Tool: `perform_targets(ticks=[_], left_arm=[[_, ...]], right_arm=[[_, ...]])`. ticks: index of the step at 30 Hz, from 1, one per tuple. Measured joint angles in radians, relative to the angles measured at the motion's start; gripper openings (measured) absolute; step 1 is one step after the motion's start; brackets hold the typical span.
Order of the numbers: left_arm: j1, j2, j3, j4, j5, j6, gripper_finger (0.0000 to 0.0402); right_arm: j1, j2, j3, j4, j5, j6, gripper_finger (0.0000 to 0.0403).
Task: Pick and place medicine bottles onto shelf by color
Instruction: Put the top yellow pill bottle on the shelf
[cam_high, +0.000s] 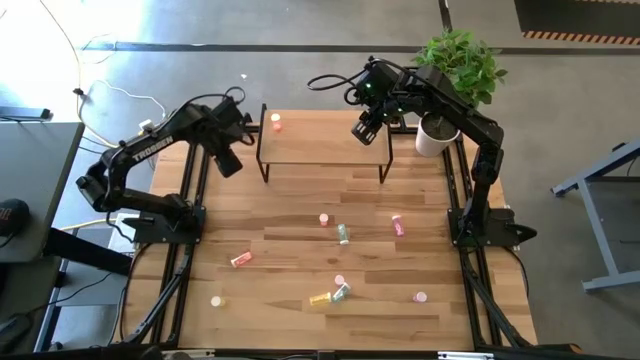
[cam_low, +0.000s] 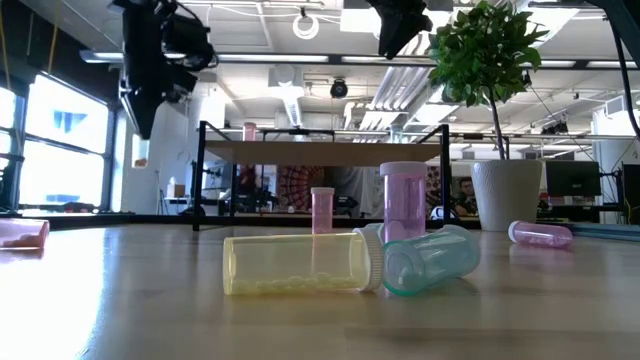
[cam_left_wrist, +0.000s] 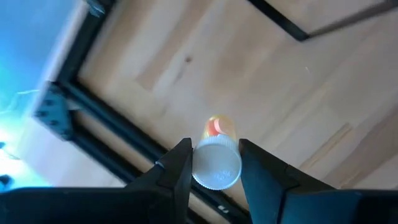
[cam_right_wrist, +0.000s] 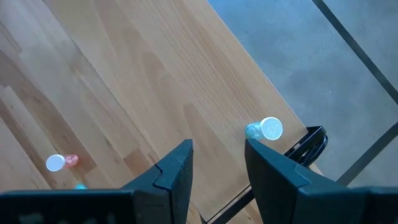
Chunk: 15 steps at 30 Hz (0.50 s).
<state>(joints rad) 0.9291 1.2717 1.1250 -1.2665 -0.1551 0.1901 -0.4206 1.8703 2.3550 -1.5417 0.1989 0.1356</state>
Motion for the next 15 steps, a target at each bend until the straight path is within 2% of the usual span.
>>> perform_targets(ticks=[15], left_arm=[[-0.011,0.000,0.334,-0.087,-0.034,-0.011,0.0106]], right_arm=[[0.000,0.000,0.000,0.000,0.000,0.006,0.0138]])
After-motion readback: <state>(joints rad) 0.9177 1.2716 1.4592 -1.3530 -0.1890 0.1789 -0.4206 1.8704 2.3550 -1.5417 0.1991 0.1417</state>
